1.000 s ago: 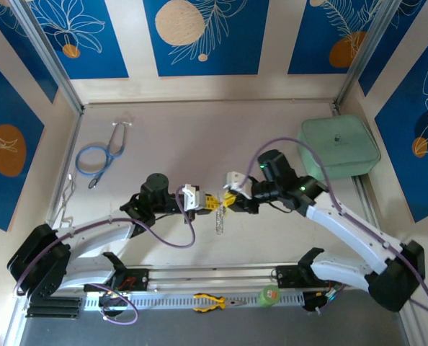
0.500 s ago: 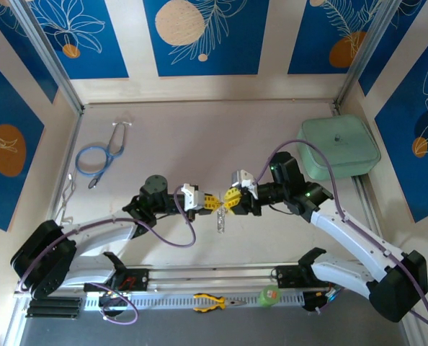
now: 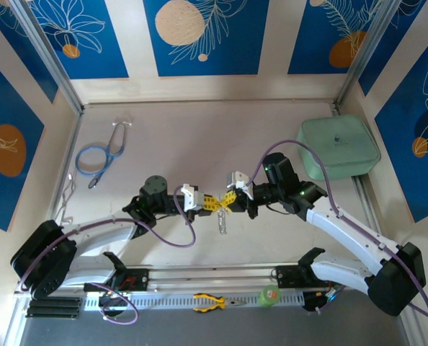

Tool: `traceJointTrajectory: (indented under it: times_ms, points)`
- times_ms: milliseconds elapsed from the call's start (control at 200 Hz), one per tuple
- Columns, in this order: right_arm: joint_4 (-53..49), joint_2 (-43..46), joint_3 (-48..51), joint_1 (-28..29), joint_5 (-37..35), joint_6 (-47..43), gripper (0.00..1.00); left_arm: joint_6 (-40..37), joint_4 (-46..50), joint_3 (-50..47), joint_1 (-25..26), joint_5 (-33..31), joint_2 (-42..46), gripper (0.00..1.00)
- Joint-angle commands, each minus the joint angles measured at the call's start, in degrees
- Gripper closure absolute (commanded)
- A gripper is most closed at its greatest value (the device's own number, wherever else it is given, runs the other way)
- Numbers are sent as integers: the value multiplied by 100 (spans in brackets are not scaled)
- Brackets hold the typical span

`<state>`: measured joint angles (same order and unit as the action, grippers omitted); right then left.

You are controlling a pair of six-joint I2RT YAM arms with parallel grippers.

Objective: Put the keys on the keyring

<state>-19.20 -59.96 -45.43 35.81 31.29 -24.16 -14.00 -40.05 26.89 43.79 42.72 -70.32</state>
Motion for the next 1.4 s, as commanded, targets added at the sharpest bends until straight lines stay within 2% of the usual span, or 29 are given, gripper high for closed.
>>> traceJointTrajectory:
  times_ms: [0,95,255,410,510,580,605,690,775,1020,1250,1395]
  points:
    - [-407,-44,-265,126,-240,-226,100,-102,-19,-7,34,-232,169,73]
    - [-1002,-138,-574,352,-913,-650,100,-420,587,82,34,-437,336,70]
    - [-1739,-469,-1139,759,-1842,-1096,100,-788,1493,334,35,-494,412,76]
    - [-1850,-719,-1435,956,-1955,-1100,100,-778,1430,372,41,-458,379,81]
    - [-1885,-832,-1529,1039,-2013,-1073,100,-720,1298,370,34,-389,370,92]
    - [-1788,-806,-1500,976,-1850,-861,100,-681,1202,336,40,-361,377,100]
    - [-1656,-747,-1443,879,-1742,-701,100,-671,1158,317,40,-353,389,100]
    - [-1169,-429,-1128,372,-1027,-34,83,-591,961,233,42,-339,397,100]
    - [-777,-116,-739,19,-444,395,78,-476,678,143,37,-308,380,100]
    - [-523,108,-356,21,41,491,73,-299,214,48,38,-225,261,100]
    - [-360,-54,-305,66,-82,550,71,-237,112,85,34,-143,173,100]
    - [-295,-176,-325,113,-159,459,74,-216,103,121,33,-63,144,100]
